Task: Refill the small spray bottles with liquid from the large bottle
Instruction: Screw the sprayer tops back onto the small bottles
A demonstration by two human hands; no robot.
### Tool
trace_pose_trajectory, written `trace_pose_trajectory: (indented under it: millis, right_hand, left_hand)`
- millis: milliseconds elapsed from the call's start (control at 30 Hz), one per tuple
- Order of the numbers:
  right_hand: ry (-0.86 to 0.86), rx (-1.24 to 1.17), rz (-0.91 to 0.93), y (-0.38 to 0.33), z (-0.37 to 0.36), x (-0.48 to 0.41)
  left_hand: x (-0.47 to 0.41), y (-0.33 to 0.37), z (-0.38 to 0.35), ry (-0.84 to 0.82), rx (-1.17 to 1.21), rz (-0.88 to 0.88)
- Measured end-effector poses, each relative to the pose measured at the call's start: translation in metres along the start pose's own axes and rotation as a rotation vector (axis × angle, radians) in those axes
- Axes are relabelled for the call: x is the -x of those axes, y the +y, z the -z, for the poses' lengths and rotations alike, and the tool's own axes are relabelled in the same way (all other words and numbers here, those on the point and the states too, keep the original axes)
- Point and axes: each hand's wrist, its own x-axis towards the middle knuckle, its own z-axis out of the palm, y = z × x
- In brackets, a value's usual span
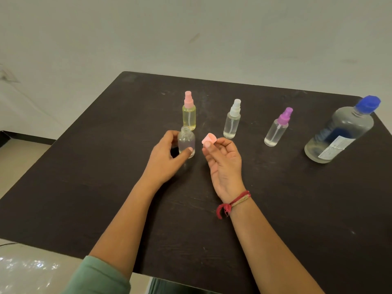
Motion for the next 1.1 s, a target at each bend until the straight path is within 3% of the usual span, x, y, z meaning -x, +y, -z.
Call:
trace_pose_trajectory:
  millis: [167,433,867,1100]
  right_hand:
    - [0.032,-0.123,-0.032,-0.009,0.006,0.0]
    - [0.049,-0.228,-0.027,-0.029,0.013,-0.002]
    - [-0.153,0.312,-0.028,-0.055,0.005,-0.01]
    - [-0.251,0.908,0.121,-0.078,-0.013,-0.018]
  left_hand:
    - [0.005,0.015,-0.018,-0.106,0.062,-0.052]
    - [0.006,0.02,-0.03,-0.053,0.154,0.038]
    - [0.006,0.017,-0.029,-0.066,0.161,-0.01]
    - [0.005,0.018,-0.028,-0.086,0.17,0.014]
